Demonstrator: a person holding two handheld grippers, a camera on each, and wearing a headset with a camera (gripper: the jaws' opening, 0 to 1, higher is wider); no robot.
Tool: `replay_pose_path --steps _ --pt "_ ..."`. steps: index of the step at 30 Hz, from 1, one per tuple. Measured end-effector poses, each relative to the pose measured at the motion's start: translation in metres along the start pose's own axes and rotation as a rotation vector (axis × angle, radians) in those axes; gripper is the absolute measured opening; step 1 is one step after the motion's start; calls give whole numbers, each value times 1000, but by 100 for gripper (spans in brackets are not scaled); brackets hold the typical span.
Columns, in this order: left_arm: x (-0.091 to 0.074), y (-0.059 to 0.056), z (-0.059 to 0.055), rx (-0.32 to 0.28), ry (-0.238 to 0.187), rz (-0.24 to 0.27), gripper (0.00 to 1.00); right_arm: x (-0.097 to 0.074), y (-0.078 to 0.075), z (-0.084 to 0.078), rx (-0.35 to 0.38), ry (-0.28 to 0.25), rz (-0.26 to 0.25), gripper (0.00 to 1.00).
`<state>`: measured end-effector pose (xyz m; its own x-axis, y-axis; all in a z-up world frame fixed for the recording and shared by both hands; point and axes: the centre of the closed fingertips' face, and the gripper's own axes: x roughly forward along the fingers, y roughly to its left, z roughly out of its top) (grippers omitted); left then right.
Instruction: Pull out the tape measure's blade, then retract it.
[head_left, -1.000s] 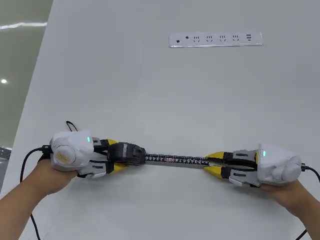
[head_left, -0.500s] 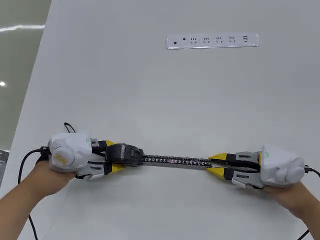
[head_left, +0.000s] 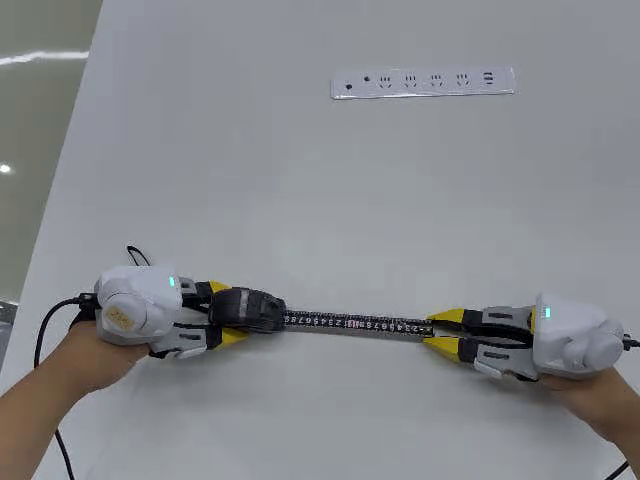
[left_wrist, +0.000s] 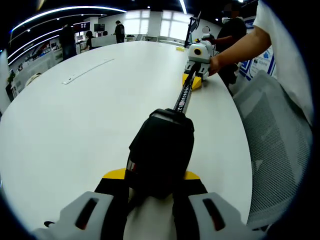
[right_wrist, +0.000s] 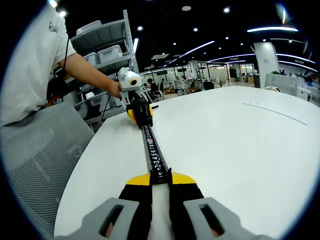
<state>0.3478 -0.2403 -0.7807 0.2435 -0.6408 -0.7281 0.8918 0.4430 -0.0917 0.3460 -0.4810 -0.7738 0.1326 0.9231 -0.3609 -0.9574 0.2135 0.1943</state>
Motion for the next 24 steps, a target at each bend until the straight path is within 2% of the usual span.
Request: replay_pose_path --steps 24 --pt "0 -4 3 -2 6 0 29 -19 -3 -7 24 -3 -21 9"
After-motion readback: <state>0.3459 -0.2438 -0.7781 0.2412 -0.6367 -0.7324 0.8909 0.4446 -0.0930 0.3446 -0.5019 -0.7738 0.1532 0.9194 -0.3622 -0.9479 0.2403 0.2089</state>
